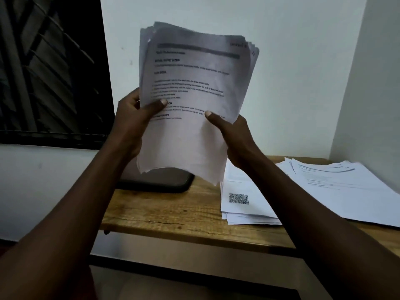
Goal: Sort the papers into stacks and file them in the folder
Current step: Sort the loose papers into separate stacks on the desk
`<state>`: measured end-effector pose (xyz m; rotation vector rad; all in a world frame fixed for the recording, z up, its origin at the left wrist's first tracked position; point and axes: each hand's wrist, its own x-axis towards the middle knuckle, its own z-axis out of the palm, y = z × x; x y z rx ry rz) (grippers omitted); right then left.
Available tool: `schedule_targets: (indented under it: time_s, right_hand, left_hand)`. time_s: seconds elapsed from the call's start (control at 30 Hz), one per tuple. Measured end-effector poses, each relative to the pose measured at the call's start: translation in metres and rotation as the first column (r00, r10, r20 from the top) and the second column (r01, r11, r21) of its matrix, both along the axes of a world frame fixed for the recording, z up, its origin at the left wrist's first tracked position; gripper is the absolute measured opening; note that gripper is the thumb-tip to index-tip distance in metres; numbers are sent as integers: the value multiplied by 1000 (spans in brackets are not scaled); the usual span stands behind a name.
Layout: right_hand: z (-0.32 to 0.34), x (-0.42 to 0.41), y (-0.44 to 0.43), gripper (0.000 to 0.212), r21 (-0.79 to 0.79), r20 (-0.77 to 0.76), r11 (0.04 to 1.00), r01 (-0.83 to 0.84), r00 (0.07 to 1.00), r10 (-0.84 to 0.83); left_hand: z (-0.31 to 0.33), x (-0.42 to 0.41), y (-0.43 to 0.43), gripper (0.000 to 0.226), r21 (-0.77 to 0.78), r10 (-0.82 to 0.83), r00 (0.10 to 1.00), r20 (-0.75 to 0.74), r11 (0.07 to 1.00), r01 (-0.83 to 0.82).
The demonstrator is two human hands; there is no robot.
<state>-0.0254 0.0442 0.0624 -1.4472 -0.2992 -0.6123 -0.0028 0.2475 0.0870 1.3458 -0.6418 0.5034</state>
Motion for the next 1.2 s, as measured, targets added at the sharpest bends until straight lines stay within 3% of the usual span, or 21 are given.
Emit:
schedule_targets:
  time_s: [0.17, 0.4, 0.57, 0.77, 0.83, 0.9, 1.0, 1.1, 1.2]
  right_hand:
    - [-23, 3, -4, 36, 64, -125, 997, -44, 991, 52]
    - [-5, 3, -4, 44, 64, -51, 998, -21, 998, 24]
    - [-31, 7, -2, 41, 31, -181, 999, -21, 983, 26]
    - [7, 6, -10, 32, -7, -169, 996, -84, 982, 81]
    - [27, 5, -25, 33, -117, -232, 985, -127, 968, 98]
    - [39, 4, -50, 33, -212, -350, 962, -170, 933, 87]
    - [35, 4, -94, 34, -133, -527, 969, -208, 843, 108]
    - [9, 1, -128, 27, 8, -672, 976, -218, 721, 166]
    - [-23, 4, -149, 36, 131, -666, 961, -242, 697, 266]
  left_hand:
    - [-38, 12, -2, 21, 84, 29, 978, -208, 996, -11]
    - [-25, 10, -8, 20, 36, 51, 992, -113, 998, -47]
    - [-51, 19, -9, 24, 115, 66, 968, -244, 993, -39]
    - [-21, 24, -12, 29, 85, 135, 960, -246, 989, -117]
    - [-10, 29, -16, 28, 74, 16, 928, -371, 997, 13]
    - [-9, 31, -22, 28, 40, -195, 812, -550, 965, 259]
    - [-22, 44, -43, 41, 112, -320, 702, -636, 862, 495]
    - [-35, 67, -72, 36, 63, -351, 684, -640, 863, 501]
    - [-50, 90, -104, 35, -61, -396, 654, -644, 879, 473]
